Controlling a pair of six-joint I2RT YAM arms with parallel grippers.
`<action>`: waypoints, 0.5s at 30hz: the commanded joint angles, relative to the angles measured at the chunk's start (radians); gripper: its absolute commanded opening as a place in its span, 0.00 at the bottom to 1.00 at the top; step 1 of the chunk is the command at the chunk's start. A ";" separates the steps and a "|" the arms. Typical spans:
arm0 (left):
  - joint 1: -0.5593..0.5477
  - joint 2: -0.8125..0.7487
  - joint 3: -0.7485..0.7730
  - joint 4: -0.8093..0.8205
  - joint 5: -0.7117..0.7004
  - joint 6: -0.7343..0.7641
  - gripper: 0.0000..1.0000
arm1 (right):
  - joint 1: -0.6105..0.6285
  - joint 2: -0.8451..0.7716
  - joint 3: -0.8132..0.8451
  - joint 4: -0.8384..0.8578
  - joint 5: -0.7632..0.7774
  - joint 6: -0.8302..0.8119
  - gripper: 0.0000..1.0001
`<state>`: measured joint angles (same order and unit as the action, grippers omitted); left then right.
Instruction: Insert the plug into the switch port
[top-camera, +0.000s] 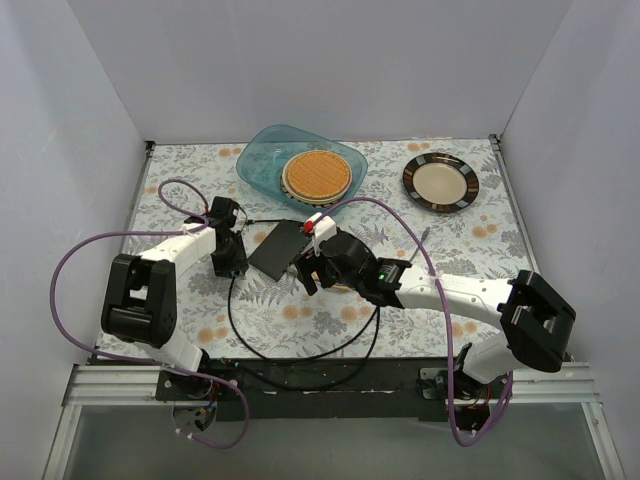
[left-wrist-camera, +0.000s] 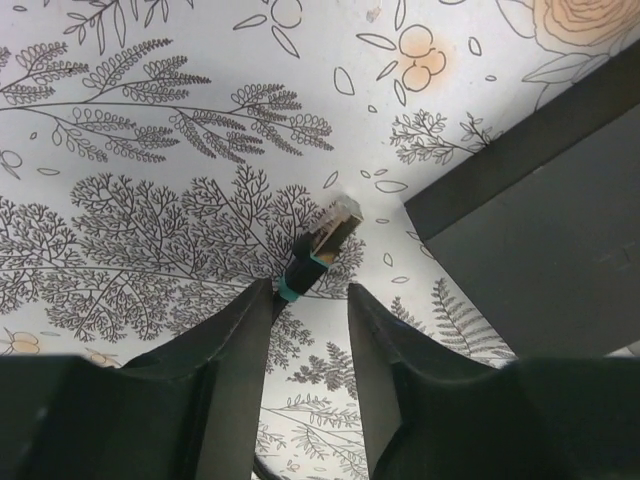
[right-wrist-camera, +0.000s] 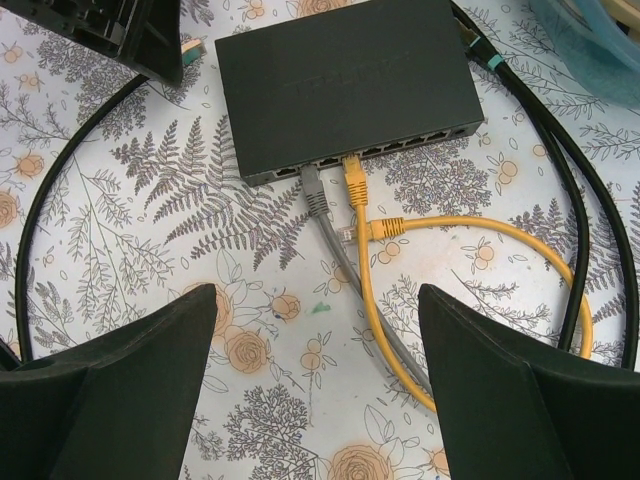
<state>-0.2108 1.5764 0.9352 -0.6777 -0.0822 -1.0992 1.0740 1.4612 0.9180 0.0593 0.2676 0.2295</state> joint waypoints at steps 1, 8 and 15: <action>0.002 0.028 -0.007 0.026 -0.024 0.010 0.34 | 0.001 -0.030 -0.004 0.017 0.024 0.002 0.88; 0.004 0.088 0.005 0.004 -0.042 0.013 0.08 | 0.001 -0.056 -0.022 0.008 0.032 -0.002 0.88; 0.004 -0.074 0.014 0.053 0.081 -0.002 0.00 | 0.001 -0.096 -0.028 0.019 -0.027 -0.013 0.88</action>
<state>-0.2100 1.6215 0.9478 -0.6746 -0.0849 -1.0847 1.0740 1.4185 0.8871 0.0502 0.2707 0.2287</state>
